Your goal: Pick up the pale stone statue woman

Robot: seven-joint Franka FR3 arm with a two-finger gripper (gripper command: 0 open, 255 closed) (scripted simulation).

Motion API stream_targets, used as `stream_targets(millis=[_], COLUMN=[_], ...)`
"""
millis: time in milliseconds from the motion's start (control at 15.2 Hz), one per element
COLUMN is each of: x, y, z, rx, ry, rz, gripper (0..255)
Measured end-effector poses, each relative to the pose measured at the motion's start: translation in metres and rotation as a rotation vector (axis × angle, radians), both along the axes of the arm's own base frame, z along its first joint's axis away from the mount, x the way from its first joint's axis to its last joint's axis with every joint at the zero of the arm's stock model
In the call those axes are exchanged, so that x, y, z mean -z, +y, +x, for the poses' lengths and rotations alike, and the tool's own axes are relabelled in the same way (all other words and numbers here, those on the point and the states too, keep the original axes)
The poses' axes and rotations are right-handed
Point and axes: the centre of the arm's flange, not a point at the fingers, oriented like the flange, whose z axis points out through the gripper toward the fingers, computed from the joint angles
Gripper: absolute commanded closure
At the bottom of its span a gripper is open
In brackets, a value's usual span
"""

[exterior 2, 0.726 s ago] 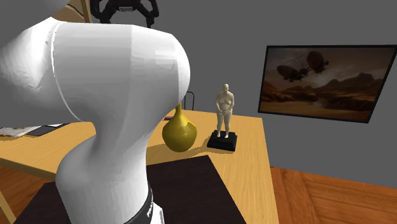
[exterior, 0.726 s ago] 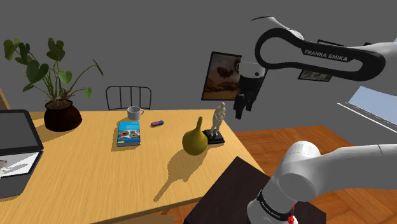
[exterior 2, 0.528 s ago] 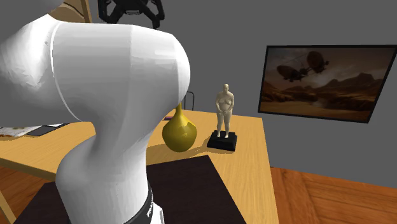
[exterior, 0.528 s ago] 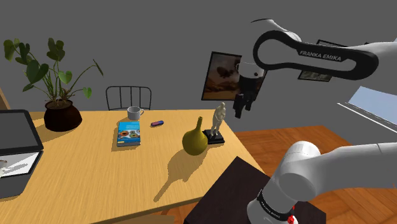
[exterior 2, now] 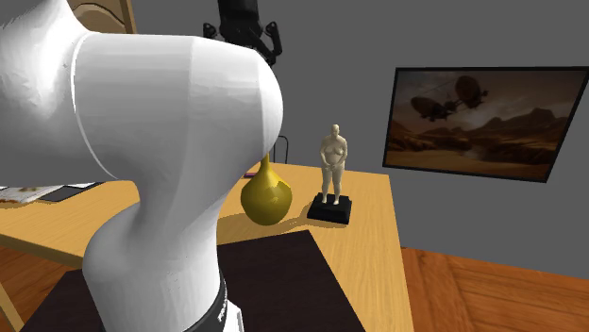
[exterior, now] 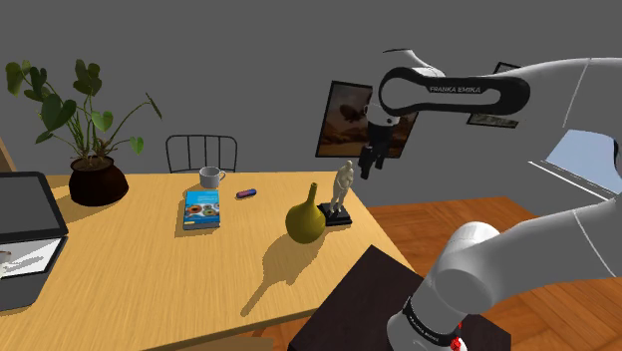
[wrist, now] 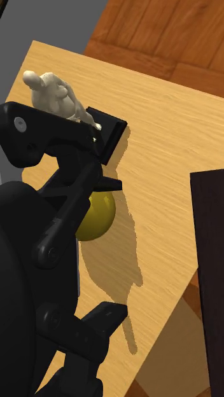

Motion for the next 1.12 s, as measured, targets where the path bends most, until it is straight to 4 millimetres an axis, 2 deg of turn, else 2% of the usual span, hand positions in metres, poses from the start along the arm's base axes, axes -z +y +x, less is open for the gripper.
stream_targets(millis=[132, 1122], x=[0.005, 0.08], y=[-0.022, -0.176], z=[0.012, 0.103], rx=[-0.001, -0.011], ry=[-0.008, -0.065], rz=[0.001, 0.009], gripper=[0, 0])
